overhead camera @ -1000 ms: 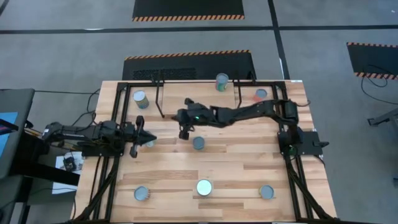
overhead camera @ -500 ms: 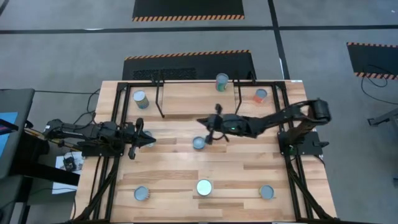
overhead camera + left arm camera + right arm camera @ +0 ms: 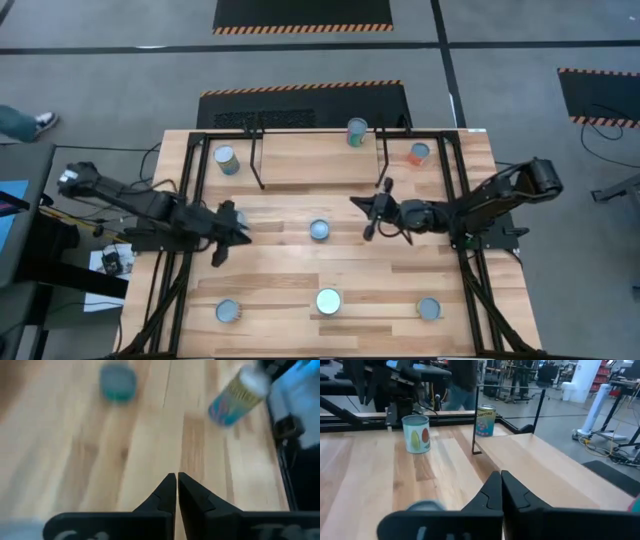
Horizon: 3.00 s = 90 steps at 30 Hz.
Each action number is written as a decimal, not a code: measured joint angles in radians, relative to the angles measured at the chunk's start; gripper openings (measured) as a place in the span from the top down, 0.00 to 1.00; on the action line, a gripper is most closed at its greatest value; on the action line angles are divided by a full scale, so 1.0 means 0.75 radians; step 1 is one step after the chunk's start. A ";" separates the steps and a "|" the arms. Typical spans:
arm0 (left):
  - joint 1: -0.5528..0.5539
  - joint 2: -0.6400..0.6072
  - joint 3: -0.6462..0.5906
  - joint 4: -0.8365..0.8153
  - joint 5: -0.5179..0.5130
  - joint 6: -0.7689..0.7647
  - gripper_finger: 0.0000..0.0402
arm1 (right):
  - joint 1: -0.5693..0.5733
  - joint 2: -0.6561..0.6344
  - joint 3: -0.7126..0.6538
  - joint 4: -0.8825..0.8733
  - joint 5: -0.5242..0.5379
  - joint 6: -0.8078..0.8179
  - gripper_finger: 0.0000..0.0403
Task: Pick and place cans onto a shelf
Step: Put the canned black beans on the shelf
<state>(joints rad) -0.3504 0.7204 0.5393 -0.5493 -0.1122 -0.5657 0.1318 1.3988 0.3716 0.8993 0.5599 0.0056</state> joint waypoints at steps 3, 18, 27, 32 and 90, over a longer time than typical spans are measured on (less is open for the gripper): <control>-0.088 0.187 0.159 -0.207 0.005 -0.199 0.99 | 0.022 0.008 -0.071 0.105 0.038 0.032 0.99; -0.617 0.819 0.496 -0.327 0.247 -1.260 0.89 | -0.010 0.018 -0.243 0.269 0.019 0.138 0.98; -0.708 1.034 0.533 -0.355 0.202 -1.401 0.68 | -0.011 0.018 -0.256 0.319 0.007 0.137 0.98; -0.705 1.048 0.533 -0.416 0.213 -1.402 0.63 | -0.011 0.018 -0.256 0.319 0.007 0.137 0.98; 0.544 1.099 1.118 -0.341 0.032 0.351 0.99 | -0.047 0.019 -0.256 0.159 0.018 0.179 0.98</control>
<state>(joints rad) 0.0578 1.5444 1.3781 -0.8047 -0.0885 -0.3027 0.0962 1.4128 0.1795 1.0188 0.5732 0.1401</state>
